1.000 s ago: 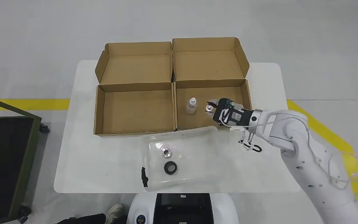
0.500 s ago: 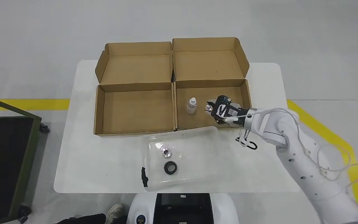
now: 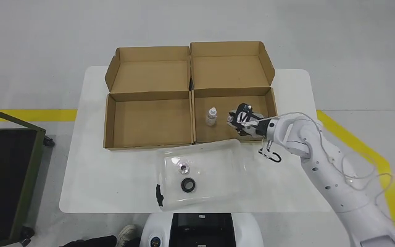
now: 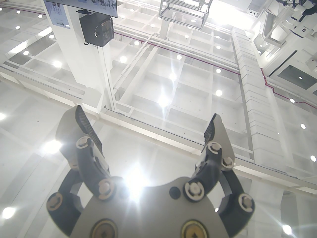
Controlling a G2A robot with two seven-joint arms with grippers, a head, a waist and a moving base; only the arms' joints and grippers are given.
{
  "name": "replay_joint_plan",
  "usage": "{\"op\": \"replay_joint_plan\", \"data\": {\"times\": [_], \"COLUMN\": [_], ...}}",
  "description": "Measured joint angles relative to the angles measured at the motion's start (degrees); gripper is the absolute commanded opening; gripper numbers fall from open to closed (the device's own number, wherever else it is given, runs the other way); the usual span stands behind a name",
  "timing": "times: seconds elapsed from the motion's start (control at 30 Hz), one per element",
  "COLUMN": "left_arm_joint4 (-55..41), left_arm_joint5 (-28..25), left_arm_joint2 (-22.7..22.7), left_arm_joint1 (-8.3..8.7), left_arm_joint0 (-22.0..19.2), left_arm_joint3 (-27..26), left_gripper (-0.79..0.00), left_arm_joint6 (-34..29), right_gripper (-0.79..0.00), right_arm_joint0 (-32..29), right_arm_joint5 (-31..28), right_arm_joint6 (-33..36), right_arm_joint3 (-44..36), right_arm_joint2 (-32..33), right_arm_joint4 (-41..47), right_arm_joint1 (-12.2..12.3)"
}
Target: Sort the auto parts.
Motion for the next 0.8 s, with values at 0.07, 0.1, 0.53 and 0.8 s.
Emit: {"op": "replay_joint_plan", "data": {"times": [0.07, 0.1, 0.53, 0.8], "left_arm_joint4": [0.0, 0.0, 0.0, 0.0], "left_arm_joint5": [0.0, 0.0, 0.0, 0.0], "left_arm_joint2": [0.0, 0.0, 0.0, 0.0], "left_arm_joint1": [0.0, 0.0, 0.0, 0.0], "left_arm_joint0": [0.0, 0.0, 0.0, 0.0], "left_arm_joint3": [0.0, 0.0, 0.0, 0.0], "left_gripper": [0.0, 0.0, 0.0, 0.0], "left_arm_joint6": [0.0, 0.0, 0.0, 0.0], "right_gripper": [-0.785, -0.785, -0.493, -0.428], "right_arm_joint0": [0.43, 0.73, 2.44, 1.49], "right_arm_joint5": [-0.07, -0.08, 0.61, 1.3], "right_arm_joint6": [-0.03, -0.11, -1.4, -1.64], "right_arm_joint3": [1.06, 1.74, 6.92, 6.82], "right_arm_joint2": [-0.45, -0.78, -2.47, -1.96], "right_arm_joint4": [0.25, 0.29, -0.02, -0.5], "right_arm_joint1": [-0.2, -0.34, -1.36, -1.42]}}
